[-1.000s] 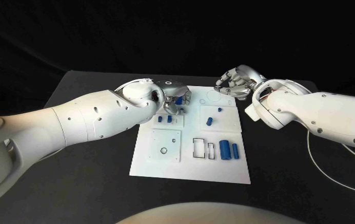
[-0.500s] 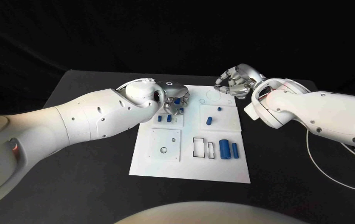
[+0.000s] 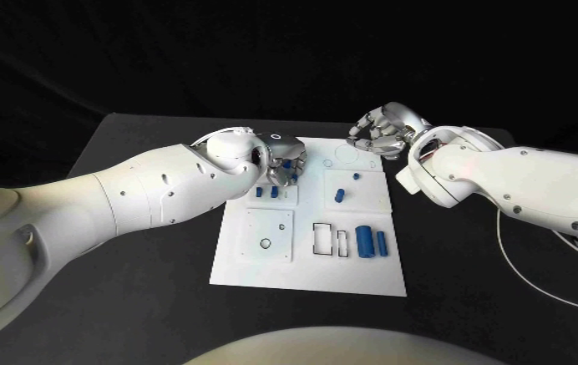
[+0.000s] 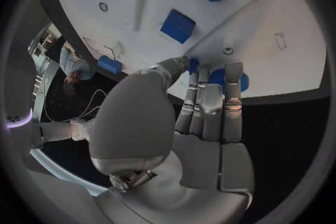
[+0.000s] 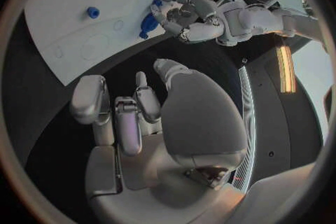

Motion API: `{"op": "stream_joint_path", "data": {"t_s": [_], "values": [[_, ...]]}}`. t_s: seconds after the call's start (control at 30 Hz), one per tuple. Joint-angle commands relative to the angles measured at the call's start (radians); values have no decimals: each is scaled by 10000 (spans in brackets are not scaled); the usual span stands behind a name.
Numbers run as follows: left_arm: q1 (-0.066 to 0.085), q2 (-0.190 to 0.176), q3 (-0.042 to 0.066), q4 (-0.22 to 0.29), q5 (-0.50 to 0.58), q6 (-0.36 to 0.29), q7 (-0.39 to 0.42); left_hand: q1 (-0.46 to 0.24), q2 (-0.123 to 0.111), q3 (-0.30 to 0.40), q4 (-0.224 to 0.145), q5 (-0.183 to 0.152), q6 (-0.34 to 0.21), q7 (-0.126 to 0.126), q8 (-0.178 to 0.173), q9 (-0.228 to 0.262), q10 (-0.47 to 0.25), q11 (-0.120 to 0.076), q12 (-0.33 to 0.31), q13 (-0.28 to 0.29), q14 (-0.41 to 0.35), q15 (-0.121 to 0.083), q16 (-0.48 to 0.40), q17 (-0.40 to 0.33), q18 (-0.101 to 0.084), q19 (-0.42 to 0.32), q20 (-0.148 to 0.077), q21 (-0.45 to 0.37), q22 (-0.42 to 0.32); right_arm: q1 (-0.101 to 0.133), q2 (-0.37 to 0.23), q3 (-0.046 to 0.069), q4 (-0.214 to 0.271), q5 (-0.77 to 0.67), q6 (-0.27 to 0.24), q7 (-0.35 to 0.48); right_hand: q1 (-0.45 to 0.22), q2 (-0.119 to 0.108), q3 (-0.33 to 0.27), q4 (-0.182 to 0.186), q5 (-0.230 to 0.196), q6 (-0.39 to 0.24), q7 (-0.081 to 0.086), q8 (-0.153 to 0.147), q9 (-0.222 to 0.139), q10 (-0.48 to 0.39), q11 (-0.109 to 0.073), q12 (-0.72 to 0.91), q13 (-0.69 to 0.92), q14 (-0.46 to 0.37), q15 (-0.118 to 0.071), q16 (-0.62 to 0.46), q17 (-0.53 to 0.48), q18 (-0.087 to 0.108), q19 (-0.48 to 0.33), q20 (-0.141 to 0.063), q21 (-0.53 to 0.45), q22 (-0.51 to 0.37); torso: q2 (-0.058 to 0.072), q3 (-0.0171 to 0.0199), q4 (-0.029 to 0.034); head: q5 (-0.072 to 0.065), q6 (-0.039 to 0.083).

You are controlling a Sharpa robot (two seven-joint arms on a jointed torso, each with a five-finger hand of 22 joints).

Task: Assemble the parts on the task board

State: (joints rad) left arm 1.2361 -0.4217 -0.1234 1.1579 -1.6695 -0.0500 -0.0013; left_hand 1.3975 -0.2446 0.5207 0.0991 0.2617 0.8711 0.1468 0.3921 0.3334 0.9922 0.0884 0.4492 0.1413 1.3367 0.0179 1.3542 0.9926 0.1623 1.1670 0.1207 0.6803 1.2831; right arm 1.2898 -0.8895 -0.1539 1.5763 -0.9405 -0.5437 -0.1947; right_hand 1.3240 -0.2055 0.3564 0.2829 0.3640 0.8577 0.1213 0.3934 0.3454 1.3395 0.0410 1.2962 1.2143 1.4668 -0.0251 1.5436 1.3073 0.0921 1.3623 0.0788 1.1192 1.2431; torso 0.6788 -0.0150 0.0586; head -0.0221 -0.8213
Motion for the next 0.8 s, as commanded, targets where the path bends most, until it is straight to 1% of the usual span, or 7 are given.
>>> {"op": "stream_joint_path", "data": {"t_s": [0.03, 0.23, 0.4, 0.43, 0.6, 0.67, 0.8], "values": [[-95, 24, -41, -45, 81, 342, -74, -36, 119, 81, 3, -58, 92, 17, -52, -11, 93, 0, -52, -36, 76, 1, 89, 47, -26, 86, 13, 103, 57, -5, 14, 0, 17, -127, 19, 17, -55, -76, 80, -4, 35, 11, 19, -68, 10, -34, -9, -58, -1, 842, -36, -39, 1814, 148, -86, -10, -60, -3, -7, 10, 9, -17, -12], [-117, 27, -39, -90, 145, 321, -55, -40, 277, 219, -140, -108, 344, -55, -83, 18, 499, -92, -136, -73, 379, -65, 365, 473, -104, 388, -26, 751, 380, -5, 23, 0, 11, -127, 27, 25, -60, -76, 96, -2, 44, 25, 17, -67, 15, -17, -10, -48, 12, 842, -38, -39, 1816, 147, -84, -11, -60, -1, -11, 14, 12, -14, -26], [-121, 20, -38, -101, 172, 172, -65, 22, 555, 383, -396, -395, 859, -187, -10, 152, 1058, -249, -244, -60, 764, -196, 685, 1060, -214, 749, -140, 1535, 758, -6, 42, 0, -6, -127, 32, 35, -60, -76, 96, -2, 44, 25, 17, -67, 15, -17, -10, -48, 12, 842, -38, -39, 1816, 147, -84, -11, -60, -1, -12, 13, 15, -7, -21], [-122, 18, -38, -102, 183, 127, -60, 64, 623, 424, -495, -539, 994, -209, 16, 199, 1209, -290, -257, -37, 901, -242, 794, 1310, -252, 865, -178, 1777, 862, -7, 44, 0, -9, -127, 33, 37, -60, -76, 96, -2, 44, 25, 17, -67, 15, -17, -10, -48, 12, 842, -38, -39, 1816, 147, -84, -11, -60, -1, -12, 15, 15, -2, -18], [-129, -22, -23, -75, 224, -321, -16, 119, 711, 554, -717, -648, 1128, -219, -25, 267, 1366, -338, -383, -18, 981, -282, 836, 1351, -271, 924, -240, 1915, 975, -7, 46, 0, -11, -127, 42, 36, -60, -76, 96, -2, 44, 25, 17, -67, 15, -17, -10, -48, 12, 842, -38, -39, 1816, 147, -84, -11, -60, -1, -11, 7, 10, 2, -3], [-136, -74, 10, -36, 232, -547, -3, 91, 688, 668, -860, -621, 1039, -175, -160, 270, 1337, -292, -584, -50, 885, -264, 720, 1053, -274, 889, -236, 1881, 1015, -8, 46, 0, -14, -127, 54, 28, -53, -75, 132, -12, 54, 54, 8, -61, 27, -9, -18, -55, 2, 841, -42, -43, 1809, 152, -92, -13, -86, -14, -5, 1, 9, -2, 13], [-144, -234, 103, 106, 290, -840, 31, 51, 645, 693, -924, -634, 1029, -163, -206, 280, 1363, -280, -658, -55, 884, -258, 710, 1037, -278, 891, -231, 1904, 1041, -10, 42, 0, -23, -127, 72, 15, -53, -75, 132, -12, 54, 54, 8, -61, 27, -9, -18, -55, 2, 841, -42, -43, 1809, 152, -92, -13, -86, -14, -16, -6, 7, -6, 19]]}}
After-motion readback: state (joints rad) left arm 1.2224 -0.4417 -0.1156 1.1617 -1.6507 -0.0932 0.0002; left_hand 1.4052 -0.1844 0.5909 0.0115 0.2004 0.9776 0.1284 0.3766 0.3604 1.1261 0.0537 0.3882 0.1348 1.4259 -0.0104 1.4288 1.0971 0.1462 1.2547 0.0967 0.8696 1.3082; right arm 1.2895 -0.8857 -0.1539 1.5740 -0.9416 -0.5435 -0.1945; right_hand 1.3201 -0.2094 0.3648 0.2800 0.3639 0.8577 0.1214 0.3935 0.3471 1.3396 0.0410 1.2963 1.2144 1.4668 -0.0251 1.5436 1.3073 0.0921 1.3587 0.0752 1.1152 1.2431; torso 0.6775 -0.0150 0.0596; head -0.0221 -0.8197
